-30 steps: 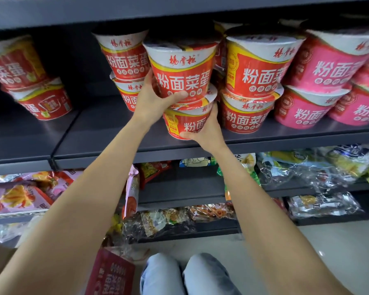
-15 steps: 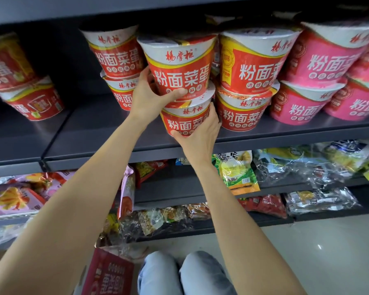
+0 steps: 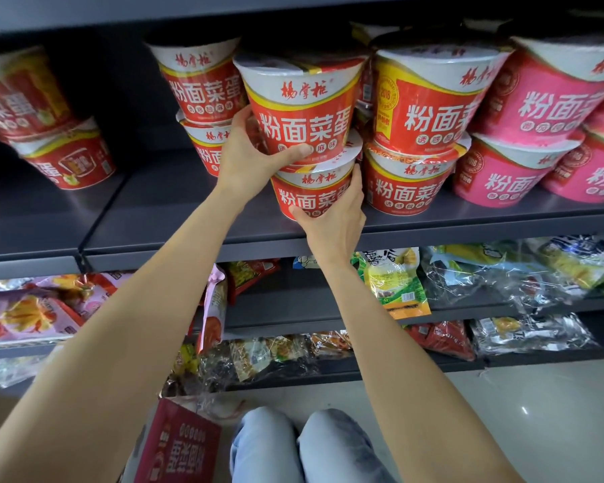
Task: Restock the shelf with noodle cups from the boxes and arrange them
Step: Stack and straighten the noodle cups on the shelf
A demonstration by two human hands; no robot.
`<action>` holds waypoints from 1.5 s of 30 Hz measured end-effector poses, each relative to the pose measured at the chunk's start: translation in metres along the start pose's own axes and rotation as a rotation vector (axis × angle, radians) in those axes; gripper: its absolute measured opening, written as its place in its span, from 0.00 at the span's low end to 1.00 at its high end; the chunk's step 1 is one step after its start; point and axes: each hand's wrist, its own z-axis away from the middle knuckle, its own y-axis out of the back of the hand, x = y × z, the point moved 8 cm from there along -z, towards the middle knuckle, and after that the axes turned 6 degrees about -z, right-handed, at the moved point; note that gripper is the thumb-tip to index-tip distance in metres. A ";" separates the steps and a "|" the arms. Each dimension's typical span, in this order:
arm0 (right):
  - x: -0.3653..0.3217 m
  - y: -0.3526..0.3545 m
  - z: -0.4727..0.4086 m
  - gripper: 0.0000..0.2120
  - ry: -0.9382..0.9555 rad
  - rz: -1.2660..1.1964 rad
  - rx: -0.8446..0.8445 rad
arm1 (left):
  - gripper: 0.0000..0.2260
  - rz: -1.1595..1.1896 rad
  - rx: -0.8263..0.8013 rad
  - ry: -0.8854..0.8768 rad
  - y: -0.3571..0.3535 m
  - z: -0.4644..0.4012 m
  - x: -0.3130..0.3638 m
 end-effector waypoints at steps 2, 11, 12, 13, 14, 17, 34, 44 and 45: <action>0.001 0.000 0.000 0.51 -0.010 -0.006 -0.012 | 0.42 0.014 0.012 0.001 -0.003 0.001 0.000; -0.001 0.002 0.000 0.52 -0.010 0.010 -0.048 | 0.43 0.008 0.043 -0.004 -0.010 0.004 0.001; -0.002 0.004 0.000 0.52 0.002 0.013 -0.045 | 0.43 0.005 0.031 -0.009 -0.011 0.003 0.000; -0.003 0.007 0.002 0.51 0.015 0.013 -0.040 | 0.44 0.001 0.014 -0.014 -0.011 0.003 -0.001; -0.004 0.010 0.004 0.49 0.033 0.010 -0.031 | 0.45 -0.004 -0.005 -0.018 -0.012 0.003 -0.004; -0.009 0.018 0.015 0.42 0.080 -0.032 -0.028 | 0.47 -0.016 -0.048 -0.014 -0.011 0.006 -0.013; -0.017 0.018 0.024 0.35 0.131 -0.118 -0.119 | 0.37 0.119 -0.087 0.079 -0.006 0.018 -0.029; -0.134 -0.046 0.096 0.09 0.912 0.010 -0.249 | 0.08 -0.078 0.434 -0.081 0.153 0.090 -0.068; -0.145 -0.069 0.105 0.08 0.975 0.025 -0.316 | 0.07 -0.104 0.476 -0.088 0.172 0.098 -0.080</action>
